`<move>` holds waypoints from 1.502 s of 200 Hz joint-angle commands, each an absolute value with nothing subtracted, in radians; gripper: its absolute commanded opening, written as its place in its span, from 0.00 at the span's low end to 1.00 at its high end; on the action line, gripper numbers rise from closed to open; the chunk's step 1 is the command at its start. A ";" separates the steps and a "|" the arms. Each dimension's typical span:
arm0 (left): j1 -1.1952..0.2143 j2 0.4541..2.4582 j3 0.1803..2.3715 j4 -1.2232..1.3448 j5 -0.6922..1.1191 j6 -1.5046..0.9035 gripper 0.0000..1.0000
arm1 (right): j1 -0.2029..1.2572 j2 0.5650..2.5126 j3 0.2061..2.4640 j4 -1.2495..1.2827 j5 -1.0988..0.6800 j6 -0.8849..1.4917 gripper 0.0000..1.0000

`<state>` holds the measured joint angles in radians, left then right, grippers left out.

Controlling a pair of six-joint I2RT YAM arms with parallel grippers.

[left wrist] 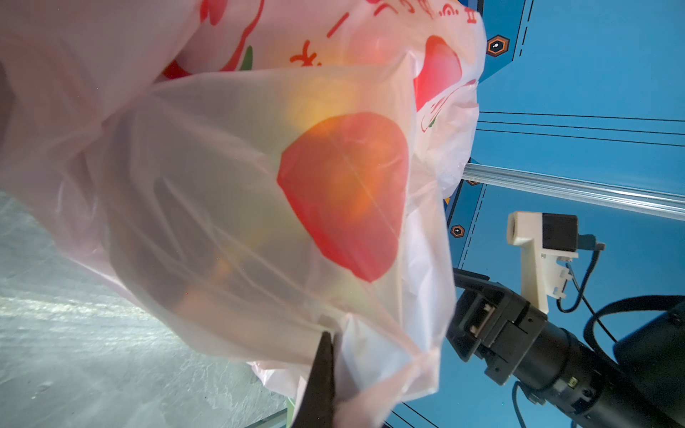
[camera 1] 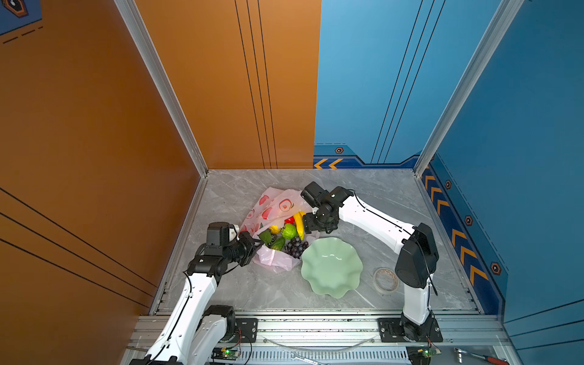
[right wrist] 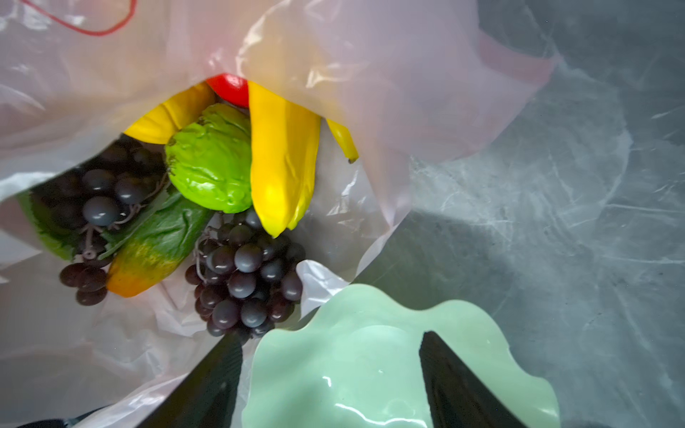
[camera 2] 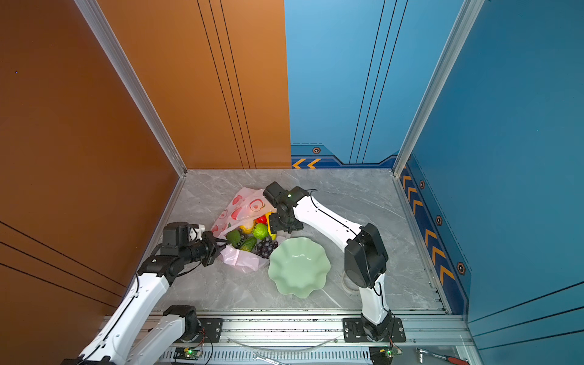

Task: Place the fruits into the plastic bag
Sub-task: Pick up the plastic bag from the center of the table.

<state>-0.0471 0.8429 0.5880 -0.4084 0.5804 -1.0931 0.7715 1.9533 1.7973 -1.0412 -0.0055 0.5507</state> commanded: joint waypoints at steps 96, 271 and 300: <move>-0.034 0.870 0.591 -0.407 0.590 -1.067 0.00 | 0.552 2.023 1.869 -1.002 -0.207 0.539 0.76; -0.028 0.910 0.626 -0.429 0.581 -1.048 0.00 | 0.489 2.141 1.829 -0.812 -0.497 0.520 0.78; -0.026 0.913 0.627 -0.428 0.585 -1.046 0.00 | 0.502 2.153 1.847 -0.811 -0.468 0.531 0.71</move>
<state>-0.0330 0.9092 0.5987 -0.4122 0.5808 -1.0698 0.4877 2.1353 1.8332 -0.8211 -0.4934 0.5385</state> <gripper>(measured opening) 0.045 0.729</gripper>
